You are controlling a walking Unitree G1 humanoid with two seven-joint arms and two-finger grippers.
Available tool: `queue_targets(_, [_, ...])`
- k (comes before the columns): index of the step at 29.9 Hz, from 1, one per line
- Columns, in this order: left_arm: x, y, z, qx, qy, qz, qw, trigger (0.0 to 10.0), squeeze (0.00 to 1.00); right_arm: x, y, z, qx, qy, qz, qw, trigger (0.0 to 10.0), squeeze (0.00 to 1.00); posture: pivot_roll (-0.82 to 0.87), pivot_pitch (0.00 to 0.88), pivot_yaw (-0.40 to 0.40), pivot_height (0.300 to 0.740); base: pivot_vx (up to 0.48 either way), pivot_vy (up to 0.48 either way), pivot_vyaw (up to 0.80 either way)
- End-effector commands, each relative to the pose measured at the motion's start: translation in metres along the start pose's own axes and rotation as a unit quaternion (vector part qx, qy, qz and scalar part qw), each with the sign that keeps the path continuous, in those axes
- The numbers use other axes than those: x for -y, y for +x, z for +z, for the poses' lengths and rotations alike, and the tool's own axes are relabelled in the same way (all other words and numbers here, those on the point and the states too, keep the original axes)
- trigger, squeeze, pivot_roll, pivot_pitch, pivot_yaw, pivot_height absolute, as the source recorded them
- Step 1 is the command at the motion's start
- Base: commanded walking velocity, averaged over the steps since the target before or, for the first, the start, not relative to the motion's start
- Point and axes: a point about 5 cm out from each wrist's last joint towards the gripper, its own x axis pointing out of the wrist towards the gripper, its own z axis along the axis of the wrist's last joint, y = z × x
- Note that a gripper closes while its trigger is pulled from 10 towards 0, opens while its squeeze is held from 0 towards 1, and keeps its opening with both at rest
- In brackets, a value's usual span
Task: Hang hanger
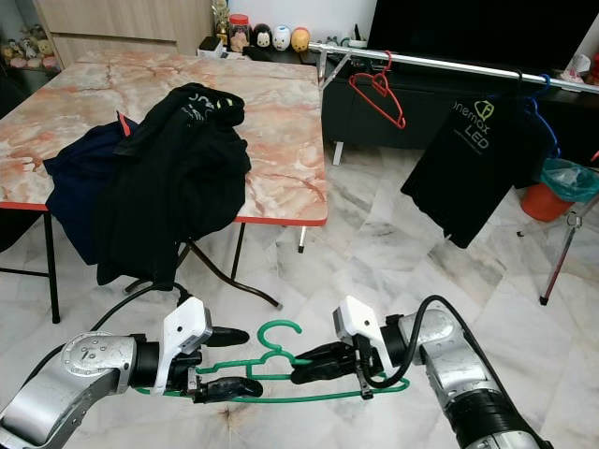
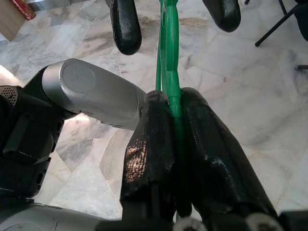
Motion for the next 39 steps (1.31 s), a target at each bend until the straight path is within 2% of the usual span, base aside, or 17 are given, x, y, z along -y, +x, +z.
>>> queue_targets(1, [-0.0005, 0.0024, 0.0032, -0.004, 0.005, -0.007, 1.000, 7.5, 0.00, 0.0015, 0.0020, 0.0089, 0.006, -0.016, 0.006, 1.000, 10.0, 0.00, 0.06, 0.000, -0.107, 0.740, 0.000, 0.000, 0.00])
queue_targets(2, [-0.0012, 0.0029, 0.0041, -0.004, 0.005, -0.006, 1.000, 8.9, 0.00, 0.0013, 0.0027, 0.0089, 0.006, -0.016, 0.008, 1.000, 10.0, 0.00, 0.06, 0.000, -0.111, 0.740, 0.000, 0.000, 0.00])
queue_targets(3, [-0.0011, 0.0031, 0.0044, -0.005, 0.006, -0.009, 1.000, 8.2, 0.00, 0.0012, 0.0029, 0.0089, 0.006, -0.016, 0.009, 1.000, 10.0, 0.00, 0.06, 0.000, -0.111, 0.740, 0.000, 0.000, 0.00])
queue_targets(4, [-0.0015, 0.0033, 0.0050, -0.003, 0.005, -0.007, 1.000, 6.4, 0.00, 0.0012, 0.0032, 0.0089, 0.006, -0.016, 0.009, 1.000, 10.0, 0.00, 0.06, 0.000, -0.110, 0.740, 0.000, 0.000, 0.00])
queue_targets(5, [-0.0015, 0.0033, 0.0050, -0.003, 0.005, -0.007, 1.000, 6.4, 0.00, 0.0012, 0.0032, 0.0089, 0.006, -0.016, 0.009, 1.000, 10.0, 0.00, 0.06, 0.000, -0.110, 0.740, 0.000, 0.000, 0.00])
queue_targets(6, [-0.0014, 0.0033, 0.0051, -0.003, 0.005, -0.008, 1.000, 3.7, 0.00, 0.0012, 0.0032, 0.0090, 0.006, -0.016, 0.010, 1.000, 10.0, 0.00, 0.06, 0.000, -0.110, 0.740, 0.000, 0.000, 0.00])
queue_targets(8, [-0.0016, 0.0031, 0.0051, -0.003, 0.005, -0.006, 1.000, 0.0, 0.00, 0.0015, 0.0034, 0.0097, 0.007, -0.016, 0.010, 1.000, 10.0, 0.00, 0.06, 0.000, -0.111, 0.740, 0.000, 0.000, 0.00])
queue_targets(39, [0.0050, -0.0021, 0.0021, -0.013, -0.003, -0.041, 0.999, 0.0, 0.00, 0.0033, 0.0069, 0.0111, 0.008, -0.018, 0.014, 1.000, 10.0, 0.00, 0.07, 0.000, -0.114, 0.740, 0.000, 0.000, 0.00])
